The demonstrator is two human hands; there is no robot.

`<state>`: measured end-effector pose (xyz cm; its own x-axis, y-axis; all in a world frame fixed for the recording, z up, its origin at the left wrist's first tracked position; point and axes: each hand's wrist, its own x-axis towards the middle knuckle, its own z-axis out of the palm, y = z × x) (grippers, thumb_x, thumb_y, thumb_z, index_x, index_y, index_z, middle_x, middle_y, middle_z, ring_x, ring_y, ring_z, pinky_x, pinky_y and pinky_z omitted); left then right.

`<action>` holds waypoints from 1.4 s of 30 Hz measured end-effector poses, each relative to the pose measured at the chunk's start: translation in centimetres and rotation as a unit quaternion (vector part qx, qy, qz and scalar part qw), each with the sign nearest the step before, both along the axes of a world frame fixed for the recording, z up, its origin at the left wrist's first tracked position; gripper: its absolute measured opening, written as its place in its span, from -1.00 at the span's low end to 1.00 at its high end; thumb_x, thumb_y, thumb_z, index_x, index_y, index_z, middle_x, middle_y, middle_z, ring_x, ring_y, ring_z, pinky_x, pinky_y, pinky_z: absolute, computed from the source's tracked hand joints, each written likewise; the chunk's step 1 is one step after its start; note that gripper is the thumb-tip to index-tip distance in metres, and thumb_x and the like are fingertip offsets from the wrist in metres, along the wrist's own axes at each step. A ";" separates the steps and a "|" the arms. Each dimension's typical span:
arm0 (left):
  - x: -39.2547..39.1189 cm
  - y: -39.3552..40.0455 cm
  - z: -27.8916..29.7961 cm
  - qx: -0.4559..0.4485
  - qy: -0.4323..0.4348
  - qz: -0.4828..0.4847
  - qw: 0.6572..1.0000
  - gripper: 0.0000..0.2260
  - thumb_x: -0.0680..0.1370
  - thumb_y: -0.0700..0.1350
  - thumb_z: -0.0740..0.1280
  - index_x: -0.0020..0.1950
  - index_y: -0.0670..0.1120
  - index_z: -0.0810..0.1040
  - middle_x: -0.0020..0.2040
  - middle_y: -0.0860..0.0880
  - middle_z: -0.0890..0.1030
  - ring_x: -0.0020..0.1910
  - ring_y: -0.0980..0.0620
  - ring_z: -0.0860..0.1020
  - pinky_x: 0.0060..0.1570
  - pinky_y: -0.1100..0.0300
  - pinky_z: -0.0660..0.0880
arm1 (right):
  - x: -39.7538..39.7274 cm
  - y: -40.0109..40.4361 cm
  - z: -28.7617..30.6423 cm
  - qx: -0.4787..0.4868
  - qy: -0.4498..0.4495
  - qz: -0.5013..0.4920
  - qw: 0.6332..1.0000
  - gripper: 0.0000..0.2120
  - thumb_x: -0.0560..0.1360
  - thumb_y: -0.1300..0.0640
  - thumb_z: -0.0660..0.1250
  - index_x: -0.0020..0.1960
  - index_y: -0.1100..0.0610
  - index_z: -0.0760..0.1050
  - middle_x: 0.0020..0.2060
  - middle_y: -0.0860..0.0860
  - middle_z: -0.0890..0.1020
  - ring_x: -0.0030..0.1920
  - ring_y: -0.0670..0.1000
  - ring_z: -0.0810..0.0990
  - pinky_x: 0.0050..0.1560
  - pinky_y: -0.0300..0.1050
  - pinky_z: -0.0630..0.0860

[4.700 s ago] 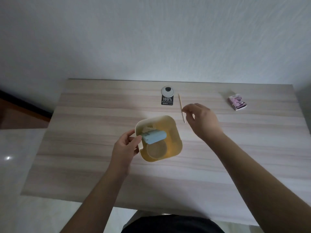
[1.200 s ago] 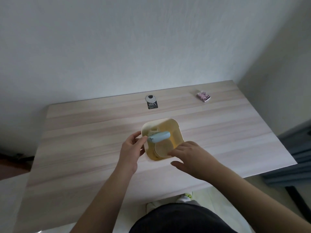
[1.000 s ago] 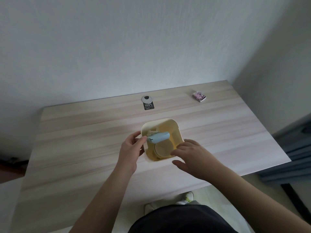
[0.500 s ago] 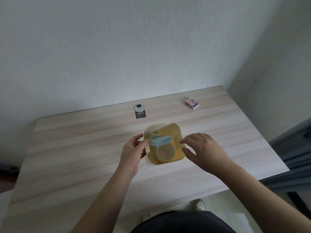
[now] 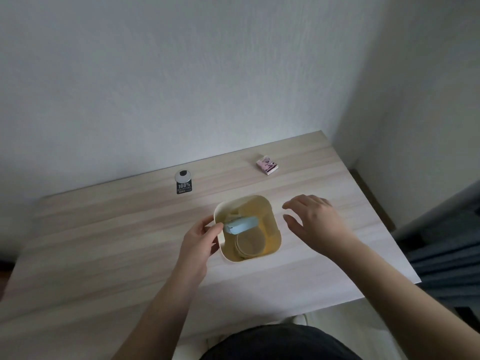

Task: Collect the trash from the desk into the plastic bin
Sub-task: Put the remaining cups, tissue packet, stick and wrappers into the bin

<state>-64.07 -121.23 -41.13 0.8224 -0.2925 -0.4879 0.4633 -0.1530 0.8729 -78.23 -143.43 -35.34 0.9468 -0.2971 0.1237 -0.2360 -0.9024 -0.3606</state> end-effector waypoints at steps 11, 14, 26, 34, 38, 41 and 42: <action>-2.8 -1.7 -0.5 -0.031 0.123 0.097 0.987 -0.86 0.53 -0.14 0.40 0.03 -0.16 0.66 -0.11 -0.16 0.73 -0.21 -0.02 0.71 -0.29 0.12 0.61 | 1.5 -4.9 -1.3 0.019 0.051 0.008 0.998 -0.73 0.56 0.03 0.27 0.20 0.10 0.55 0.13 0.03 0.62 0.10 0.12 0.57 0.12 0.02 0.46; -2.7 -1.5 -0.7 -0.031 0.129 0.087 0.987 -0.86 0.54 -0.13 0.38 -0.03 -0.17 0.68 -0.11 -0.20 0.73 -0.22 -0.04 0.71 -0.31 0.13 0.61 | 2.6 -5.3 -1.5 0.026 0.066 0.003 0.997 -0.71 0.56 0.01 0.27 0.22 0.08 0.53 0.16 0.03 0.60 0.13 0.12 0.56 0.15 0.02 0.45; 1.3 -0.4 -1.6 -0.035 0.105 0.020 0.994 -0.80 0.59 -0.15 0.34 0.14 -0.20 0.63 -0.04 -0.22 0.73 -0.14 -0.09 0.70 -0.20 0.10 0.63 | 6.3 -5.0 -2.0 0.010 0.139 -0.026 0.990 -0.69 0.56 -0.02 0.24 0.26 0.04 0.48 0.23 0.01 0.56 0.19 0.09 0.53 0.20 0.00 0.42; 3.6 -1.2 -2.0 -0.024 0.116 0.040 0.992 -0.80 0.60 -0.17 0.33 0.17 -0.21 0.61 -0.01 -0.23 0.72 -0.10 -0.11 0.69 -0.15 0.05 0.66 | 7.9 -5.9 -3.5 0.025 0.157 -0.030 0.987 -0.68 0.57 0.01 0.24 0.28 0.06 0.48 0.23 0.03 0.55 0.18 0.13 0.52 0.21 0.02 0.41; 3.9 -2.7 -2.0 -0.022 0.109 0.057 0.992 -0.80 0.61 -0.16 0.32 0.18 -0.20 0.60 -0.01 -0.20 0.72 -0.10 -0.09 0.70 -0.19 0.11 0.64 | 9.9 -7.5 -4.3 0.029 0.164 -0.009 0.986 -0.65 0.57 0.00 0.23 0.32 0.06 0.44 0.24 0.05 0.54 0.18 0.14 0.52 0.21 0.03 0.41; 3.5 -4.2 -2.1 -0.020 0.107 0.065 0.992 -0.81 0.62 -0.13 0.30 0.15 -0.18 0.60 -0.06 -0.14 0.73 -0.12 -0.06 0.71 -0.25 0.18 0.62 | 12.1 -8.9 -5.3 0.025 0.174 0.004 0.984 -0.60 0.56 -0.01 0.23 0.37 0.06 0.39 0.26 0.08 0.52 0.18 0.16 0.52 0.19 0.04 0.42; 3.2 -4.6 -2.3 -0.014 0.101 0.065 0.993 -0.81 0.62 -0.12 0.30 0.16 -0.17 0.60 -0.08 -0.11 0.74 -0.13 -0.04 0.71 -0.25 0.19 0.61 | 13.0 -9.4 -5.8 0.022 0.181 0.008 0.983 -0.58 0.56 -0.02 0.23 0.39 0.06 0.37 0.26 0.10 0.51 0.19 0.17 0.52 0.19 0.04 0.42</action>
